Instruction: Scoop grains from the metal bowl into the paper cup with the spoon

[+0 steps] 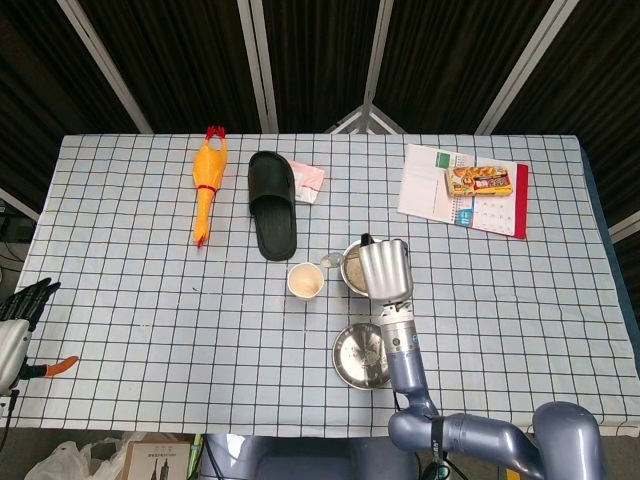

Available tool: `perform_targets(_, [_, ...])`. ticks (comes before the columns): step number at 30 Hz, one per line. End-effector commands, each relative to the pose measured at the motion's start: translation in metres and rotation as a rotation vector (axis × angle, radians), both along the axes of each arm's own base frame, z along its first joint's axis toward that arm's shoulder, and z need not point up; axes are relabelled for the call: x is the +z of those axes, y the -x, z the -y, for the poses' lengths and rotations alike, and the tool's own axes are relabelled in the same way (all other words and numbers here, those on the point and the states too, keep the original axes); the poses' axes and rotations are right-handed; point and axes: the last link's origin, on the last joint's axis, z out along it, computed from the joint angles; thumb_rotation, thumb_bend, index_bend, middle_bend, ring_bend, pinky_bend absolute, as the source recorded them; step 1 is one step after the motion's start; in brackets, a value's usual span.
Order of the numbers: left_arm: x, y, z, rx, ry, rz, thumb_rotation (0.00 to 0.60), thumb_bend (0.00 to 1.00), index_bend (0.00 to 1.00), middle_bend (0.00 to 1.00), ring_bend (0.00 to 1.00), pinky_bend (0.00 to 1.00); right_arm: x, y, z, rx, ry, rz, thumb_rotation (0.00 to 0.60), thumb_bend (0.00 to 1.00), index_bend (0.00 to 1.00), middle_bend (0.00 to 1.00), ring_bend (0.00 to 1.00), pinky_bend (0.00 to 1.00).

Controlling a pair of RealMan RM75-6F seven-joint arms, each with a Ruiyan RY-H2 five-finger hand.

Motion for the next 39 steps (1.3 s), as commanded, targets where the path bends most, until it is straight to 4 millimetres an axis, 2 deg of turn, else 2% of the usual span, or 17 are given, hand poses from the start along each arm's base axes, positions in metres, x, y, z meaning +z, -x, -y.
perform_targets(1, [0.000, 0.000, 0.000, 0.001, 0.000, 0.003, 0.600, 0.00, 0.00, 0.00, 0.00, 0.00, -0.009, -0.009, -0.003, 0.063, 0.004, -0.064, 0.600, 0.59, 0.64, 0.86, 1.00, 1.00])
perform_targets(12, [0.001, 0.000, 0.000, 0.005, 0.000, 0.004, 0.600, 0.00, 0.00, 0.00, 0.00, 0.00, -0.030, 0.004, -0.004, 0.137, 0.009, -0.195, 0.600, 0.59, 0.64, 0.86, 1.00, 1.00])
perform_targets(21, [0.000, 0.000, 0.000, 0.008, 0.000, 0.003, 0.600, 0.00, 0.00, 0.00, 0.00, 0.00, -0.039, -0.005, -0.006, 0.254, 0.035, -0.286, 0.600, 0.60, 0.64, 0.86, 1.00, 1.00])
perform_targets(26, [0.000, 0.000, 0.000, 0.008, 0.001, 0.000, 0.600, 0.00, 0.00, 0.00, 0.00, 0.00, -0.042, -0.008, -0.005, 0.369, 0.060, -0.387, 0.600, 0.60, 0.64, 0.86, 1.00, 1.00])
perform_targets(35, [0.001, 0.000, 0.000, 0.012, -0.001, 0.001, 0.600, 0.00, 0.00, 0.00, 0.00, 0.00, -0.045, 0.007, 0.002, 0.388, 0.063, -0.474, 0.600, 0.60, 0.64, 0.86, 1.00, 1.00])
perform_targets(39, [0.000, 0.001, 0.000, 0.014, 0.001, -0.001, 0.600, 0.00, 0.00, 0.00, 0.00, 0.00, -0.041, 0.007, 0.006, 0.404, 0.081, -0.492, 0.600, 0.60, 0.64, 0.86, 1.00, 1.00])
